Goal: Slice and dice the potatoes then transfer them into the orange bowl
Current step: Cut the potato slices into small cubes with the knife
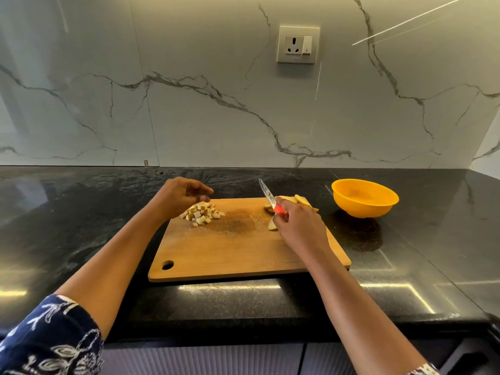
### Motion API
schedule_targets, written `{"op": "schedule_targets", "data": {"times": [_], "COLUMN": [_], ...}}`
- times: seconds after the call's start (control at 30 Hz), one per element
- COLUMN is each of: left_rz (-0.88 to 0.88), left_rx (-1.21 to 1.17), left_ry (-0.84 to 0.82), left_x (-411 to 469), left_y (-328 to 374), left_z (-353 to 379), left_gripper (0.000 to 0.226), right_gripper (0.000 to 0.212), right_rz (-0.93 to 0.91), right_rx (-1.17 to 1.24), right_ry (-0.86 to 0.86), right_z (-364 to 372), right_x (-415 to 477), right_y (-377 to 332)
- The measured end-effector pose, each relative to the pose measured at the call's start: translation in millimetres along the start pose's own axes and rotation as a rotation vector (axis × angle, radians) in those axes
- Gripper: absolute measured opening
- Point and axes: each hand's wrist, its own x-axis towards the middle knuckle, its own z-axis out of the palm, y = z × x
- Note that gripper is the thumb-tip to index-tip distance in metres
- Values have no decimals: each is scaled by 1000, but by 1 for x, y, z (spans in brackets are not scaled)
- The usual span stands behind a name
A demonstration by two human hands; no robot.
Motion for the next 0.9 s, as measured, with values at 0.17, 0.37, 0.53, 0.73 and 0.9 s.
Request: {"op": "schedule_targets", "data": {"times": [0.17, 0.37, 0.53, 0.73, 0.9], "left_rz": [-16, 128, 93, 32, 38], "left_rx": [-116, 46, 291, 21, -48], "left_ry": [134, 6, -425, -505, -418], "left_x": [-1, 17, 62, 87, 80], "left_y": [3, 43, 70, 72, 64], "left_z": [3, 29, 70, 87, 77], "left_gripper": [21, 28, 61, 41, 31], "right_gripper": [46, 43, 45, 46, 46], "right_rz": [16, 104, 129, 98, 76], "right_rx": [8, 43, 9, -8, -4], "right_ry": [8, 100, 126, 128, 140], "right_z": [-3, -15, -20, -19, -18], "right_x": [-1, 2, 3, 3, 3], "right_y": [-1, 7, 13, 14, 14]}}
